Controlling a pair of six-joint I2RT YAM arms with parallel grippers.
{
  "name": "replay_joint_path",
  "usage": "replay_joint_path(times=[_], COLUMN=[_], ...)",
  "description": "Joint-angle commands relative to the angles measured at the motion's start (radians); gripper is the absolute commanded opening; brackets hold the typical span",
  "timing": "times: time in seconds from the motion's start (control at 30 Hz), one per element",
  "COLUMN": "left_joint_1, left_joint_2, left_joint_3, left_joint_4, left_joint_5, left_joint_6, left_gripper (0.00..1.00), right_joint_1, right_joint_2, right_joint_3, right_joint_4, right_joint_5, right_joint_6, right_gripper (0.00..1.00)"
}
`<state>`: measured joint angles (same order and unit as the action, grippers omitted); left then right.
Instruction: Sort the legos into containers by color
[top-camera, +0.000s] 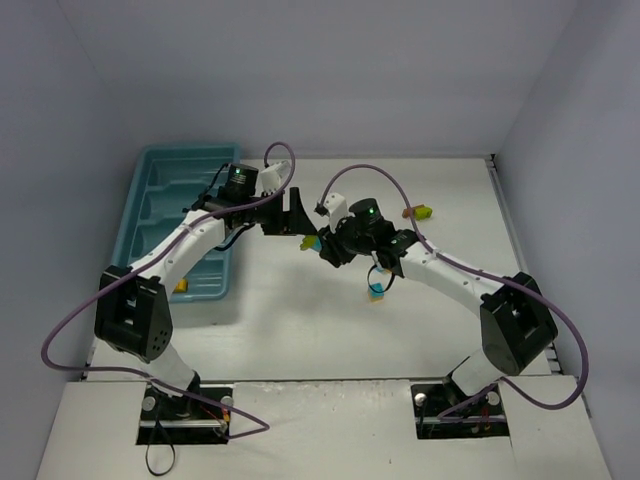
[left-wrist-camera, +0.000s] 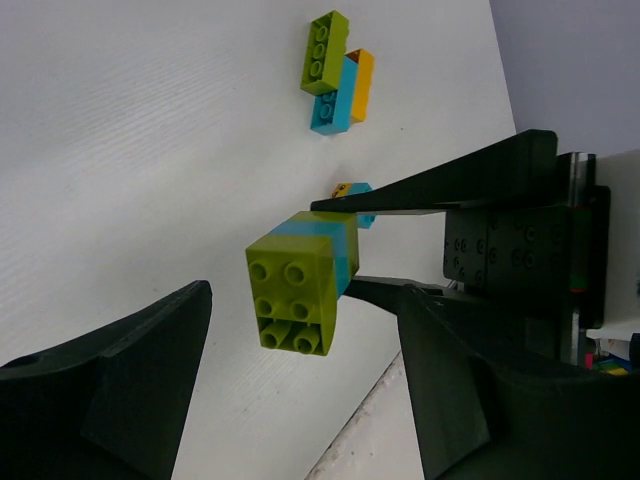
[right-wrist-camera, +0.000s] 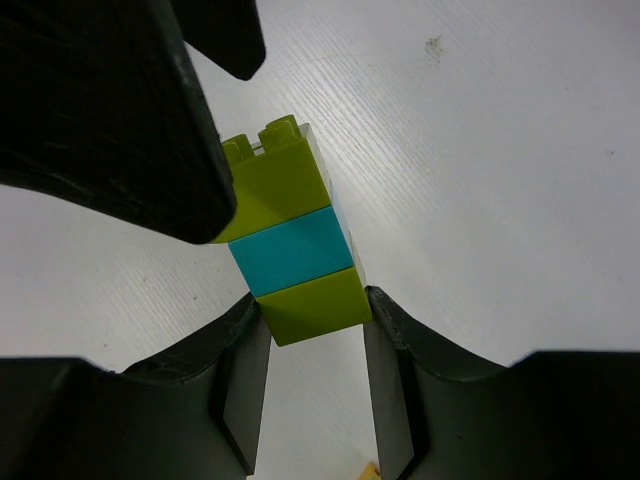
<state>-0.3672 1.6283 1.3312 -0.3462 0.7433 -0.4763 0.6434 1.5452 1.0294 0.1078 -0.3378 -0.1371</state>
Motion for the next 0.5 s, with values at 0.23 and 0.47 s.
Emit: replay_joint_path(times=[0.23,0.47], left_joint_1=[-0.009,-0.010], left_joint_2=[-0.007,0.013], left_joint_3=[0.043,0.039], left_joint_4=[0.056,0.024], left_joint_5=[0.057,0.062], left_joint_6=[-0.056,-0.053], left_gripper=[0.68,0.65], right_joint_1=[0.022,0.024], right_joint_2=[-0.056,-0.077], right_joint_3=[-0.003,-0.015], right_joint_4=[0.082,0.098], right_joint_5=[0.022,0.045], right_joint_6=[-0.010,-0.009], right_gripper=[0.00,0.00])
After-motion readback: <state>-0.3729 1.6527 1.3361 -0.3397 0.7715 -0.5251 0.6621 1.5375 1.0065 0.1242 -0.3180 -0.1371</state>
